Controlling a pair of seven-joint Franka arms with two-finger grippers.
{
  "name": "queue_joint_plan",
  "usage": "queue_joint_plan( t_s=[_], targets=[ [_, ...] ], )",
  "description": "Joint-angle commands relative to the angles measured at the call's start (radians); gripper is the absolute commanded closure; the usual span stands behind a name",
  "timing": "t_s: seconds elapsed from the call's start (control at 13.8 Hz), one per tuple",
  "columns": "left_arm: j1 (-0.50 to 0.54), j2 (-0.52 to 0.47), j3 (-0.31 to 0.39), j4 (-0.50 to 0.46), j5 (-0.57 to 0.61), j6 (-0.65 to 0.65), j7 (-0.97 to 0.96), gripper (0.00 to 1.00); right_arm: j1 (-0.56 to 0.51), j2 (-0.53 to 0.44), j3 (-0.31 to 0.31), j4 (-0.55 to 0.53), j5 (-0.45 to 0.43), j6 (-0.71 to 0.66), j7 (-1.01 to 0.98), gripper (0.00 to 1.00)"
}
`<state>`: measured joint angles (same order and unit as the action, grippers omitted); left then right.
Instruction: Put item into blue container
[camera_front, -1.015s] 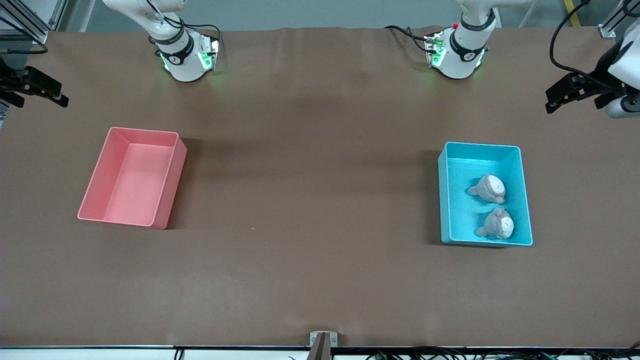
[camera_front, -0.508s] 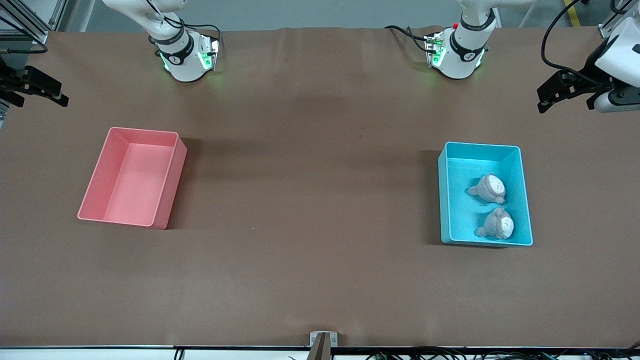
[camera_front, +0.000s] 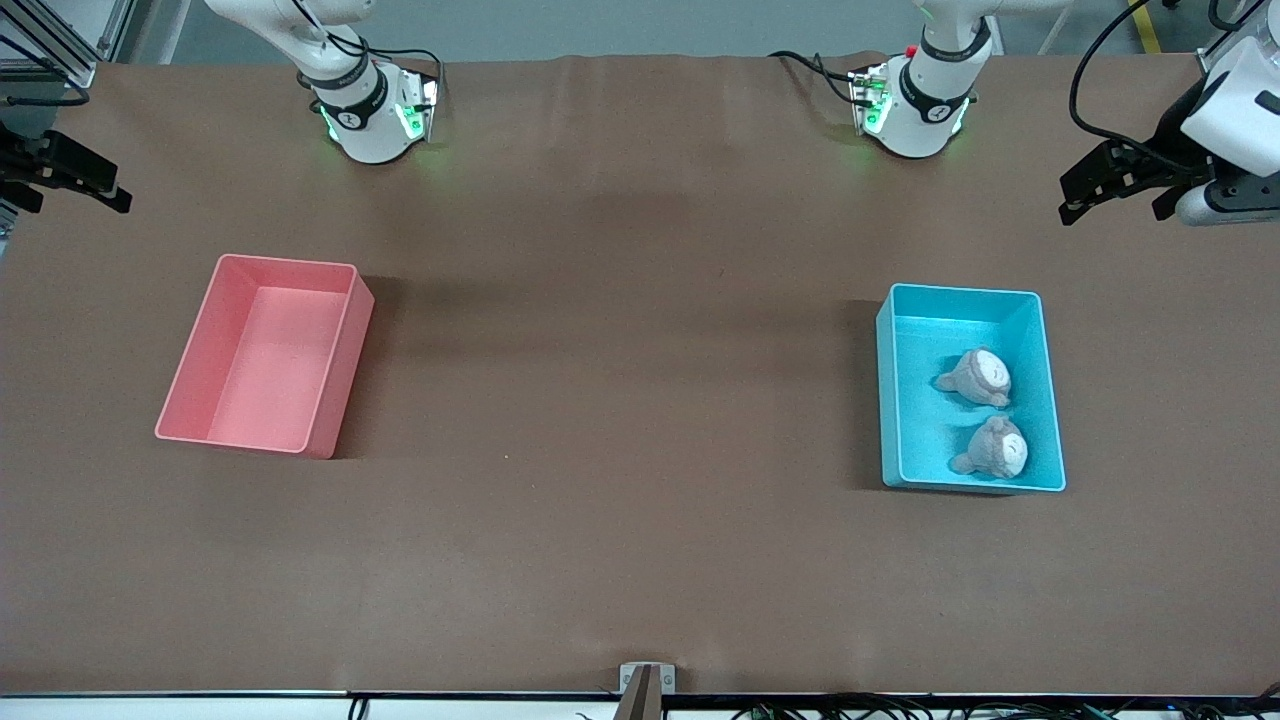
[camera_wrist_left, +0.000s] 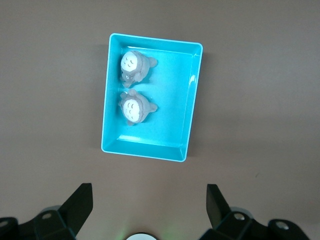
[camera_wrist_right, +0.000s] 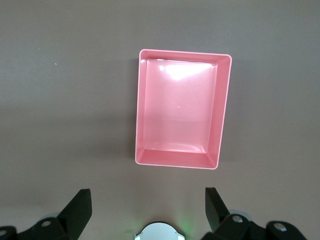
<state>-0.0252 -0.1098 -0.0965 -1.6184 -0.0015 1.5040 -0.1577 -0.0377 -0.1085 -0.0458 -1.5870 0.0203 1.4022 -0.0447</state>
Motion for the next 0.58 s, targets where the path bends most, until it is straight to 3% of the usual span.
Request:
queue_joint_plan(
  t_s=[0.0, 0.15, 0.51],
  targets=[
    [0.002, 0.002, 0.009, 0.020, -0.014, 0.008, 0.000, 0.00, -0.018, -0.023, 0.009, -0.011, -0.002, -0.002, 0.002, 0.00],
    [0.004, 0.042, 0.012, 0.066, -0.012, 0.007, 0.000, 0.00, -0.013, -0.023, 0.011, -0.011, 0.000, -0.002, 0.002, 0.00],
    [0.004, 0.061, 0.014, 0.072, -0.012, 0.008, 0.000, 0.00, 0.008, -0.027, 0.001, -0.013, 0.000, -0.006, 0.005, 0.00]
  ],
)
